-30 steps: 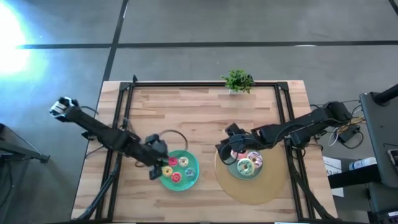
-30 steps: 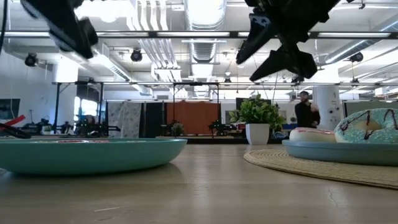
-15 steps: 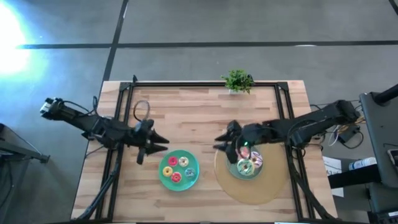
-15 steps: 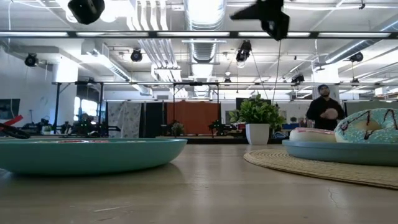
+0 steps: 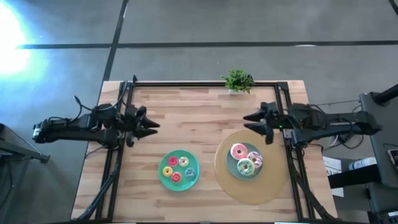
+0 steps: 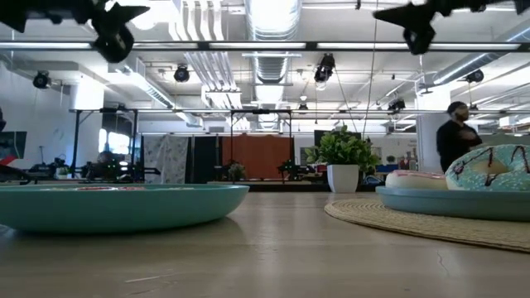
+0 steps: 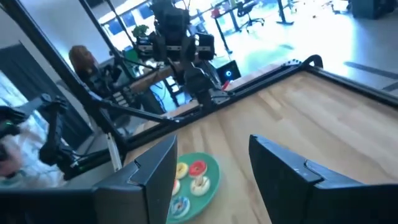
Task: Pick & Place donuts
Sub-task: Return to Home Position
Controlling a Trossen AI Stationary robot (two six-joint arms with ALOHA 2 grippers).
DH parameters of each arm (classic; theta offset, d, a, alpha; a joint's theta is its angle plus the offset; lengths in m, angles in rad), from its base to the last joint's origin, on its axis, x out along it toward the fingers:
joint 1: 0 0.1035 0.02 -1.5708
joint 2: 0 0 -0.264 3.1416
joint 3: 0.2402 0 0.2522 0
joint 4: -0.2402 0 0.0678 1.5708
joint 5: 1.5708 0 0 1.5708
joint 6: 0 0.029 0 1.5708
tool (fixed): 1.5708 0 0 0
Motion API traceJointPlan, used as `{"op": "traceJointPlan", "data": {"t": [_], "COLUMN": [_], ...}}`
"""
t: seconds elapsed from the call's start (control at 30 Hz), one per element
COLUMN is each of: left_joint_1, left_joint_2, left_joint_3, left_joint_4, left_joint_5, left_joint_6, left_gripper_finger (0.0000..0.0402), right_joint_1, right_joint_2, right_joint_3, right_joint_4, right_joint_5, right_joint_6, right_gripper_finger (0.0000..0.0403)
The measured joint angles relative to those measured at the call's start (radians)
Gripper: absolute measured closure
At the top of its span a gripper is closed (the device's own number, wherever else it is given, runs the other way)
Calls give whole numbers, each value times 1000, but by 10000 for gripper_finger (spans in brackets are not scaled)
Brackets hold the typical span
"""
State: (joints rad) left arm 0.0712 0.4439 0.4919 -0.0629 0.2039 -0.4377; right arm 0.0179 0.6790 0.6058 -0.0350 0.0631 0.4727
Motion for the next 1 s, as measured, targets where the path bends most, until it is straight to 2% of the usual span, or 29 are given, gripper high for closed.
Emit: {"op": "traceJointPlan", "data": {"t": [0.3, 0.47, 0.7, 0.83, 1.0], "left_joint_1": [6, 6, 9, 10, 12], "left_joint_2": [-127, -212, -350, -422, -428], "left_joint_3": [-200, -277, -390, -466, -477], "left_joint_4": [-7, 10, 10, 33, 61], "left_joint_5": [-48, -80, -202, -206, -207], "left_joint_6": [-87, -122, -160, -220, -204], "left_gripper_finger": [275, 275, 275, 275, 275], "right_joint_1": [1, 1, 1, 1, 0], "right_joint_2": [-314, -470, -680, -665, -639], "right_joint_3": [-277, -405, -545, -583, -597], "right_joint_4": [-2, 37, 141, 165, 129], "right_joint_5": [0, 42, 43, 44, 45], "right_joint_6": [130, 172, 156, 162, 187], "right_gripper_finger": [211, 211, 211, 211, 211]}}
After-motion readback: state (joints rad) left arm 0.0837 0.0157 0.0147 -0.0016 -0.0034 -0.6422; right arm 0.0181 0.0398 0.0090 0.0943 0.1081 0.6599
